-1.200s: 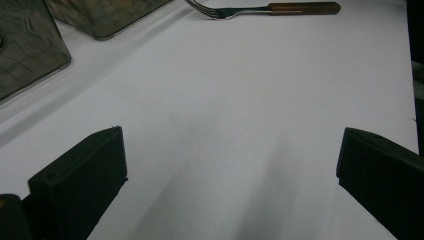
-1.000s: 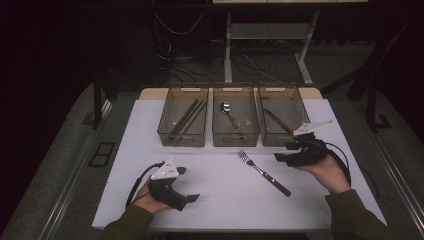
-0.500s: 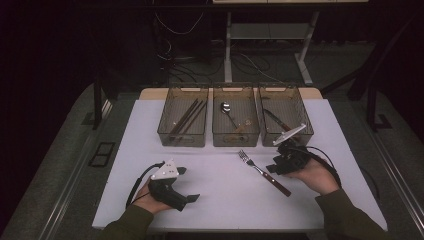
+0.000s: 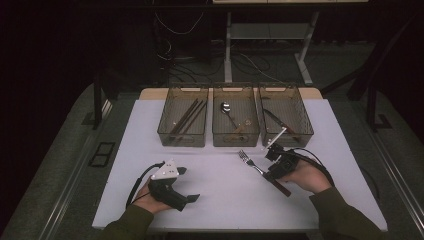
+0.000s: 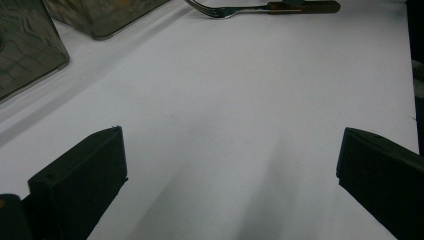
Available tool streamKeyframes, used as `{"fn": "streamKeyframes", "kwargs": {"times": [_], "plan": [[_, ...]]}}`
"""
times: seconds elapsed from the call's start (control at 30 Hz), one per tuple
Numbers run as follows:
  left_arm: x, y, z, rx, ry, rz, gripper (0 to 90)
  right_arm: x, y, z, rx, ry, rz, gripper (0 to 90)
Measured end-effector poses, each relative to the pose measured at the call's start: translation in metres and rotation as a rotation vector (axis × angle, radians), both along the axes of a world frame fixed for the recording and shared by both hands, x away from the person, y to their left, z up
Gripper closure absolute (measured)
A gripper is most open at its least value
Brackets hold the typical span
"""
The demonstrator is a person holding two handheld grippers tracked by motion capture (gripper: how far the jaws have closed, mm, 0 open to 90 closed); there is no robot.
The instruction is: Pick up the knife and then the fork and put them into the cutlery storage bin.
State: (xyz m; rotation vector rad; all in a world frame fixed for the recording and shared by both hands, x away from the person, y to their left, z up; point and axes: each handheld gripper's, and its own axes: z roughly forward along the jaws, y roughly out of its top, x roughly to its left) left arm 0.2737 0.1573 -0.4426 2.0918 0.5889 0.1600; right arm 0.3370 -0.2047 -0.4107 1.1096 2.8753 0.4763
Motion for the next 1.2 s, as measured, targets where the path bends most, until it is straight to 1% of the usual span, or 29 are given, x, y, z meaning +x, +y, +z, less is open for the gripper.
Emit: {"fn": "streamKeyframes", "kwargs": {"times": [0.1,0.13,0.17,0.23,0.3,0.33,0.4,0.47,0.53,0.6,0.67,0.8,0.87,0.9,0.93,0.97,1.0,1.03,1.07,1.2], "plan": [[0.000,0.000,0.000,0.001,-0.001,-0.001,0.0,0.001,0.004,-0.003,-0.032,0.017,0.005,63.9],[0.000,0.000,0.000,0.001,-0.001,-0.001,0.0,0.002,0.005,-0.004,-0.042,0.017,0.013,64.0],[0.000,0.000,0.000,0.002,-0.001,-0.001,0.0,0.003,0.006,-0.005,-0.053,0.022,0.006,64.1],[0.000,0.000,0.000,0.002,0.000,-0.001,0.0,0.004,0.008,-0.006,-0.080,0.020,0.018,65.2],[0.000,0.000,0.000,0.001,-0.001,-0.001,0.0,0.005,0.010,-0.008,-0.091,0.025,0.031,66.2],[0.000,0.000,0.000,0.001,0.000,-0.001,0.0,0.005,0.012,-0.008,-0.100,0.029,0.020,67.2],[0.000,0.000,0.000,0.001,0.000,-0.001,0.0,0.006,0.013,-0.008,-0.110,0.020,0.029,68.1],[0.000,0.000,0.000,0.002,-0.001,-0.003,0.0,0.006,0.016,-0.009,-0.123,0.024,0.025,68.4],[0.000,0.000,0.000,0.003,-0.001,-0.003,0.0,0.007,0.017,-0.009,-0.142,0.013,0.044,68.5],[0.000,0.000,0.000,0.003,-0.001,-0.003,0.0,0.007,0.020,-0.009,-0.148,0.024,0.045,69.4],[0.000,0.000,0.000,0.003,-0.001,-0.003,0.0,0.007,0.022,-0.009,-0.173,0.012,0.053,70.6],[0.000,0.000,0.000,0.003,-0.001,-0.003,0.0,0.006,0.026,-0.008,-0.178,0.030,0.058,75.1],[0.000,-0.001,0.000,0.003,-0.002,-0.005,0.0,0.006,0.026,-0.008,-0.182,0.030,0.060,77.1],[0.001,-0.002,-0.001,-0.001,-0.001,-0.002,0.0,0.005,0.026,-0.008,-0.181,0.030,0.062,77.3],[0.001,-0.003,-0.001,-0.002,-0.002,-0.003,0.0,0.006,0.025,-0.009,-0.194,0.017,0.069,77.4],[0.001,-0.004,-0.002,-0.006,-0.002,0.001,0.0,0.006,0.025,-0.009,-0.192,0.018,0.070,77.5],[0.002,-0.005,-0.002,-0.003,-0.001,-0.002,0.0,0.006,0.026,-0.008,-0.179,0.031,0.065,77.6],[0.003,-0.006,-0.003,0.002,-0.002,-0.003,0.0,0.006,0.026,-0.008,-0.179,0.030,0.065,77.6],[0.004,-0.006,-0.004,0.004,-0.001,-0.004,0.0,0.006,0.025,-0.009,-0.192,0.017,0.071,77.6],[0.005,-0.005,-0.004,-0.002,0.004,0.002,0.0,0.006,0.024,-0.008,-0.180,0.012,0.073,77.7]]}}
